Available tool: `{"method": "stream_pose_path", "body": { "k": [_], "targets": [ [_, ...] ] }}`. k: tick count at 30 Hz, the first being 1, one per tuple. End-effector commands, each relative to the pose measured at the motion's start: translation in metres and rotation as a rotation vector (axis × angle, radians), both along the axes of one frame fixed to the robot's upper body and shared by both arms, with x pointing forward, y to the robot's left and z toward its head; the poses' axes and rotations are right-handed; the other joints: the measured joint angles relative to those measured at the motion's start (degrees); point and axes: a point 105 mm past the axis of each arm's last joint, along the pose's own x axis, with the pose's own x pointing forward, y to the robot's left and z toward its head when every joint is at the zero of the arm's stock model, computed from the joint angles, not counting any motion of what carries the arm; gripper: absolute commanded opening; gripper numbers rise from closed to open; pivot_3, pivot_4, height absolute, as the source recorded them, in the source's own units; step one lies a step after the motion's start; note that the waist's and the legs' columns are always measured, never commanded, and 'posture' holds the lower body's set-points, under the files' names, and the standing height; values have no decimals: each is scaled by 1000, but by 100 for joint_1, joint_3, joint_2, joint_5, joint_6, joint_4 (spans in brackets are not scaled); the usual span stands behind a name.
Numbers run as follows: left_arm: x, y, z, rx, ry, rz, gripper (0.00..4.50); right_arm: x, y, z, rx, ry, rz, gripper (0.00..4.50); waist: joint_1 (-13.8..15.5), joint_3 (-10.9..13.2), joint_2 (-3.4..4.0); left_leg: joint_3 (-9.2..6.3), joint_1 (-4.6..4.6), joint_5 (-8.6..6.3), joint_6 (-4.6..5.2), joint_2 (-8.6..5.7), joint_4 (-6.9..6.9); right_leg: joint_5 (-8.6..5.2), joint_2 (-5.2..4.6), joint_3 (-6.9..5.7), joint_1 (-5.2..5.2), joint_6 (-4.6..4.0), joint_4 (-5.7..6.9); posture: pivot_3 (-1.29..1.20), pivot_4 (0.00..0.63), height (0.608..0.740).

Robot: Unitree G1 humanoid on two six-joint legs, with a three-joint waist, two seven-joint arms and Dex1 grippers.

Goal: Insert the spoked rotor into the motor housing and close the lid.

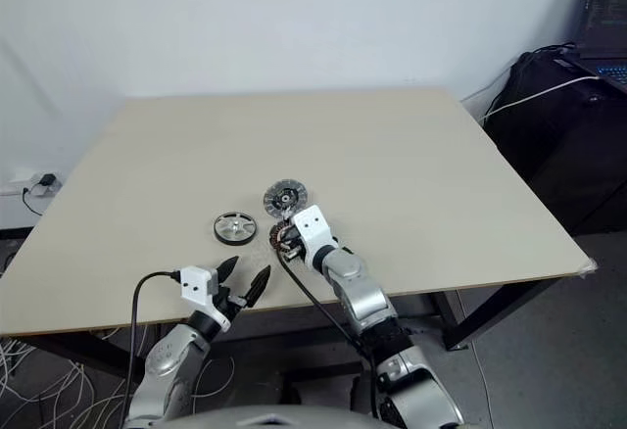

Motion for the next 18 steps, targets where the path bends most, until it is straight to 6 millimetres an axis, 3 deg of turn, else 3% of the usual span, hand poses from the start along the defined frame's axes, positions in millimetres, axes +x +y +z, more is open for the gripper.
{"method": "stream_pose_path", "body": {
  "k": [1,18],
  "targets": [
    [7,0,13,-10,-54,5,4500,6,8,10,10,-46,24,687,-2,0,0,0,0,0,0,-1,0,0,1,0,0,0,0,0,0,740],
    [9,1,14,-15,-55,7,4500,14,4,1,-20,-36,11,687,-22,0,1,2,1,1,-1,0,0,0,8,2,0,0,2,0,0,740]
  ]
}}
